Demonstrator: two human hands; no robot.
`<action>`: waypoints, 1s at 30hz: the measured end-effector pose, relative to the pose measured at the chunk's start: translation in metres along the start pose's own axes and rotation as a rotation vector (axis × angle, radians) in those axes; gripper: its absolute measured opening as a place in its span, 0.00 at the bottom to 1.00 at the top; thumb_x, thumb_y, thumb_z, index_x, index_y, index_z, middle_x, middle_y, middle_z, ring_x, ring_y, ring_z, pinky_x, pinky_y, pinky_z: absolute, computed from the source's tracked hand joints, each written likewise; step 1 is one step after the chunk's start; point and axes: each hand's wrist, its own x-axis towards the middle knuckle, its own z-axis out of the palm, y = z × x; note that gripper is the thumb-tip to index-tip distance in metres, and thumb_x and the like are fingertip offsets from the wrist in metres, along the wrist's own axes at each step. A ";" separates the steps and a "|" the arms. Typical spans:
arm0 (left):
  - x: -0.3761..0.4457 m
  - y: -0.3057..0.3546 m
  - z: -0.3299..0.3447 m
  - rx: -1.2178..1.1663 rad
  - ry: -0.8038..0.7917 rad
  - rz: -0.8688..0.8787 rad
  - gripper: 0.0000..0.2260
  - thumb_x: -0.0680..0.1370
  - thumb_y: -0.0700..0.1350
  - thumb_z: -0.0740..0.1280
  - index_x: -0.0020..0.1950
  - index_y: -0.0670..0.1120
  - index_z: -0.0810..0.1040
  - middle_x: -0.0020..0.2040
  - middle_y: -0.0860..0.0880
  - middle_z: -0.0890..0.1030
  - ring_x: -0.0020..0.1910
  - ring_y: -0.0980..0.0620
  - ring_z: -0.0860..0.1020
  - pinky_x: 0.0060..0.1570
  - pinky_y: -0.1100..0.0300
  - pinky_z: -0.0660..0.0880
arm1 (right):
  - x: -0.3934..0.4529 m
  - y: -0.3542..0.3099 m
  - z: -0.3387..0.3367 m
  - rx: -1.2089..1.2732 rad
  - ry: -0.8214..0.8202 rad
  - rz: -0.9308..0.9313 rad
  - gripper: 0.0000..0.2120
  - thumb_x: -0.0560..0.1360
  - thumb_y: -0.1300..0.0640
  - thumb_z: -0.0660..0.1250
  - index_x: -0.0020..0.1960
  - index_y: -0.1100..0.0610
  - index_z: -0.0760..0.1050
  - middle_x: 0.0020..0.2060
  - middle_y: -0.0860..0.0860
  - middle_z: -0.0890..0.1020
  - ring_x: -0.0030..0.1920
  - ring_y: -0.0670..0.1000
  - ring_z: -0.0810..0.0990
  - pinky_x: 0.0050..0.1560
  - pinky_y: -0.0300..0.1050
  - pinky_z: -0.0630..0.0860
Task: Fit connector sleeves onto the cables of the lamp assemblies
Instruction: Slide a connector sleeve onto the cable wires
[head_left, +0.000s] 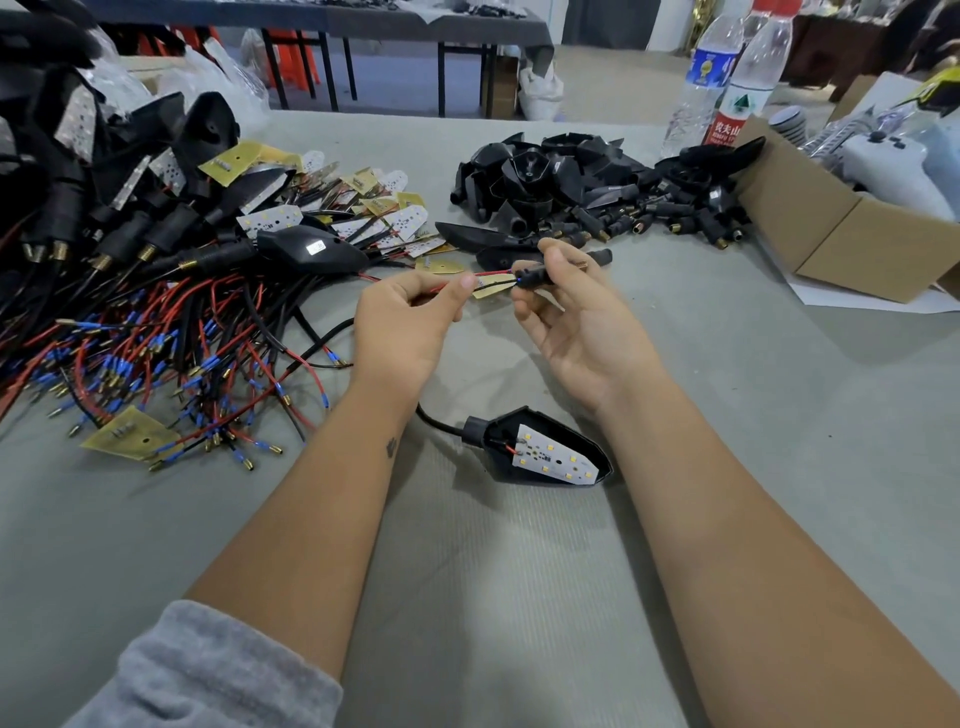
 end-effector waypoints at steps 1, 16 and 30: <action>0.000 0.000 0.000 0.002 0.008 -0.002 0.08 0.75 0.49 0.73 0.36 0.50 0.80 0.26 0.58 0.76 0.26 0.65 0.69 0.30 0.74 0.66 | 0.000 0.002 0.001 -0.019 -0.023 -0.003 0.07 0.80 0.63 0.63 0.55 0.54 0.74 0.39 0.52 0.84 0.36 0.50 0.80 0.40 0.39 0.79; -0.003 0.003 0.004 0.023 -0.109 0.072 0.12 0.78 0.32 0.64 0.44 0.50 0.75 0.40 0.53 0.77 0.35 0.62 0.74 0.42 0.64 0.74 | 0.002 0.010 0.005 -0.202 -0.073 0.017 0.14 0.76 0.70 0.65 0.59 0.57 0.72 0.43 0.49 0.85 0.35 0.45 0.78 0.37 0.34 0.72; -0.007 0.009 0.005 -0.139 -0.079 0.031 0.06 0.81 0.36 0.63 0.46 0.46 0.75 0.45 0.44 0.81 0.44 0.53 0.78 0.50 0.61 0.75 | 0.004 0.008 0.004 -0.140 -0.040 0.065 0.06 0.79 0.64 0.63 0.48 0.56 0.76 0.36 0.52 0.82 0.33 0.47 0.77 0.36 0.36 0.74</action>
